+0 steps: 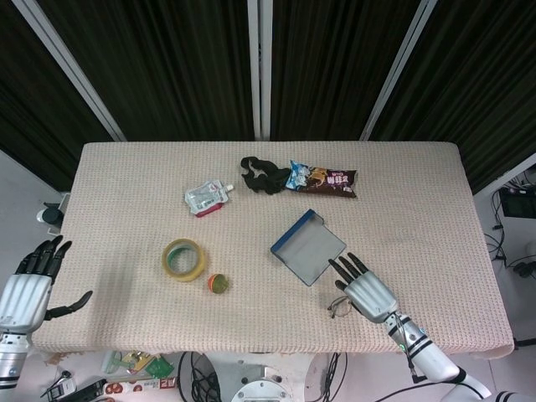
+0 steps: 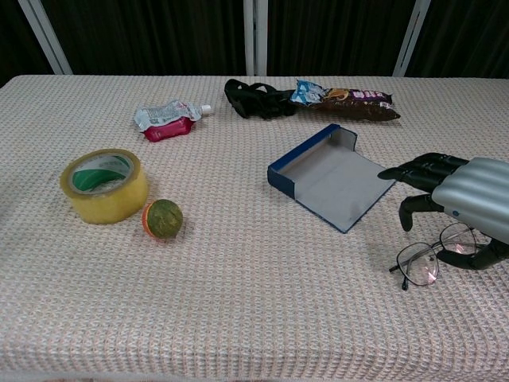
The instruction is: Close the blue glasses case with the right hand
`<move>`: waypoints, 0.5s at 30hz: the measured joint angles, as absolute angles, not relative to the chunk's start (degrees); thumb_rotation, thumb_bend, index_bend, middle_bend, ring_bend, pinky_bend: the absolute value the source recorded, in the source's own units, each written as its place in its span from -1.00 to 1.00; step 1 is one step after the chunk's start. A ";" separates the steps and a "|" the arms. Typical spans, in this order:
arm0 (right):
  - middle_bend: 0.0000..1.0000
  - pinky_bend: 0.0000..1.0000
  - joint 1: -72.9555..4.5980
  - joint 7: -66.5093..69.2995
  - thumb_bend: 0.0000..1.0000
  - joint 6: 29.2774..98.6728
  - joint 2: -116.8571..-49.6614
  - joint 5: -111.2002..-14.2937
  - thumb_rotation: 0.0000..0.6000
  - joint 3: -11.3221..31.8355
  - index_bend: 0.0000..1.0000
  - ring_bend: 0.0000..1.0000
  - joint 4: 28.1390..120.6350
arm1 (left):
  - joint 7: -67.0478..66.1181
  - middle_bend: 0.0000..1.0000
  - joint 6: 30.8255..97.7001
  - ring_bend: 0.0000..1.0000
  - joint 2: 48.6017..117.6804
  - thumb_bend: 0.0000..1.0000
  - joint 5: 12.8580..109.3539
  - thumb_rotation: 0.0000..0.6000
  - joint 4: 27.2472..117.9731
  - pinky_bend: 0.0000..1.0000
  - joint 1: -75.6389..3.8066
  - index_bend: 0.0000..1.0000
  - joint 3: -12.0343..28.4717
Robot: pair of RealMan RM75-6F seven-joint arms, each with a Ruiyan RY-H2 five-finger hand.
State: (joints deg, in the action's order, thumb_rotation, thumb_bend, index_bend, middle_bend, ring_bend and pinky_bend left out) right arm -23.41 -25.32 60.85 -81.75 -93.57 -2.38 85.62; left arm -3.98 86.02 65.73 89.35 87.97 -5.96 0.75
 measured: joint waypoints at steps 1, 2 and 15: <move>-1.00 -1.00 -23.47 -25.35 -0.46 60.80 -81.75 -93.50 1.00 -2.42 -0.16 -1.00 85.60 | -4.07 -0.94 85.96 -0.89 65.66 -0.69 89.28 -0.34 88.04 -0.62 -5.95 -0.97 0.76; -1.00 -1.00 -23.53 -25.37 -0.44 60.74 -81.76 -93.39 1.00 -2.46 -0.15 -1.00 85.59 | -4.12 -0.94 85.91 -0.89 65.59 -0.69 89.22 -0.34 88.11 -0.62 -5.95 -0.97 0.76; -1.00 -1.00 -23.81 -25.87 -0.39 60.74 -82.19 -92.08 1.00 -2.72 -0.01 -1.00 85.14 | -4.00 -0.94 85.31 -0.89 65.57 -0.69 88.78 -0.31 87.93 -0.62 -5.93 -0.97 0.66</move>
State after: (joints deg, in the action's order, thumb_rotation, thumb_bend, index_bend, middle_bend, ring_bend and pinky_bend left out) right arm -23.81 -25.87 60.74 -82.19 -92.08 -2.72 85.14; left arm -4.00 85.31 65.57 88.78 87.93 -5.93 0.66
